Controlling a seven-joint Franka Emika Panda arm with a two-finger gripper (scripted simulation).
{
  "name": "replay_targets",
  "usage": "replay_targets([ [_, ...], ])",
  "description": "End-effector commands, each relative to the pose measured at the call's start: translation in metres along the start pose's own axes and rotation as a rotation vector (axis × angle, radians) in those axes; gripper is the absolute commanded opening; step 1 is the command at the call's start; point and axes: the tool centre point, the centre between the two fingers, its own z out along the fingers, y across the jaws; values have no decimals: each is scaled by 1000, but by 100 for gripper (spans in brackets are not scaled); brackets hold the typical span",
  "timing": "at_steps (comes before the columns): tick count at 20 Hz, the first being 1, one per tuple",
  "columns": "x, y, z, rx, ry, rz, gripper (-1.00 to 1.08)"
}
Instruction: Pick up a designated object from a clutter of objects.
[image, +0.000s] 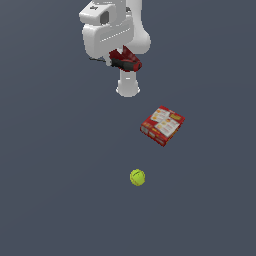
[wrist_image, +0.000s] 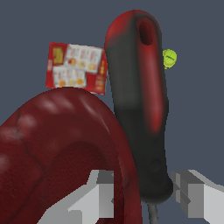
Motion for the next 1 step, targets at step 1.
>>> replay_targets([
  [1,0,0,-3,-1,1,0,-100],
])
